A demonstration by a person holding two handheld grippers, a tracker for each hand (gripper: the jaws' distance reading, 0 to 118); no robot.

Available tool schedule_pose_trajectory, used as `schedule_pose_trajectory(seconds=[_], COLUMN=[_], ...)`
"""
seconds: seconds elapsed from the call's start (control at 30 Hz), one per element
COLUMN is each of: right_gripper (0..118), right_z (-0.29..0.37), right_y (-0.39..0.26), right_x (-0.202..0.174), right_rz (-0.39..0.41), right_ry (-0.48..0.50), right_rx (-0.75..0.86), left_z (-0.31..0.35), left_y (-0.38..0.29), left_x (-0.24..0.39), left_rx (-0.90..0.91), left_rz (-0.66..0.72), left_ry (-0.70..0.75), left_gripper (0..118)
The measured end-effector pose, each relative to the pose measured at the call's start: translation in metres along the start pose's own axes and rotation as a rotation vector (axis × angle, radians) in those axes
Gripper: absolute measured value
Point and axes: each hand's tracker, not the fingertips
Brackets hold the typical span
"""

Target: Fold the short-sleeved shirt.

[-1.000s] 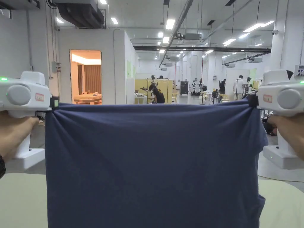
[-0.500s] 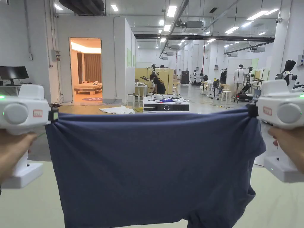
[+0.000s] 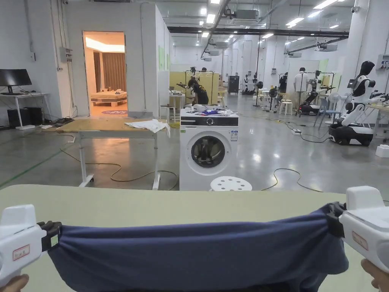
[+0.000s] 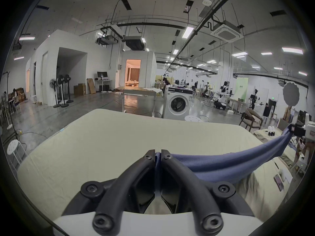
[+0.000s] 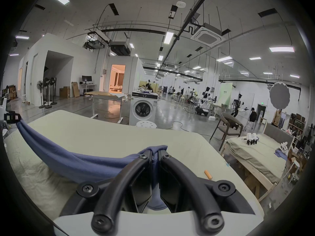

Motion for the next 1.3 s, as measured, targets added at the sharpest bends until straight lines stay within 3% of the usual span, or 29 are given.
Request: schedule_pose_trajectory(seconds=[0.27,0.47,0.83,1.03,1.1,1.17,1.2,1.23,1.3], right_gripper=[4,4,4,6,15,55,67,69,69], right_z=[0.086,0.111,0.125,0.115,0.113,0.115,0.117,0.120,0.126], right_y=[-0.036,-0.094,-0.217,-0.254,-0.260,-0.258,-0.255,-0.251,-0.236], right_x=[-0.002,-0.010,-0.024,-0.025,-0.027,-0.030,-0.031,-0.032,-0.031], right_rz=[0.010,0.024,0.048,-0.002,-0.008,0.027,0.053,0.078,0.080], right_ry=[0.014,0.015,0.079,0.092,0.094,0.066,0.032,0.000,-0.019], right_rx=[-0.035,-0.182,-0.558,-0.661,-0.673,-0.692,-0.694,-0.682,-0.621], left_z=[0.078,0.106,0.107,0.089,0.086,0.088,0.088,0.089,0.092], left_y=[-0.033,-0.088,-0.212,-0.248,-0.251,-0.250,-0.248,-0.245,-0.238], left_x=[-0.009,-0.016,-0.024,-0.032,-0.033,-0.033,-0.033,-0.032,-0.029], left_rx=[-0.002,-0.161,-0.504,-0.574,-0.585,-0.580,-0.575,-0.568,-0.538], left_rz=[-0.003,-0.002,-0.035,-0.039,-0.033,-0.036,-0.041,-0.053,-0.087], left_ry=[-0.016,-0.039,-0.014,0.001,0.005,0.012,0.023,0.036,0.062], left_gripper=[0,0,0,0,2,14,22,35,40])
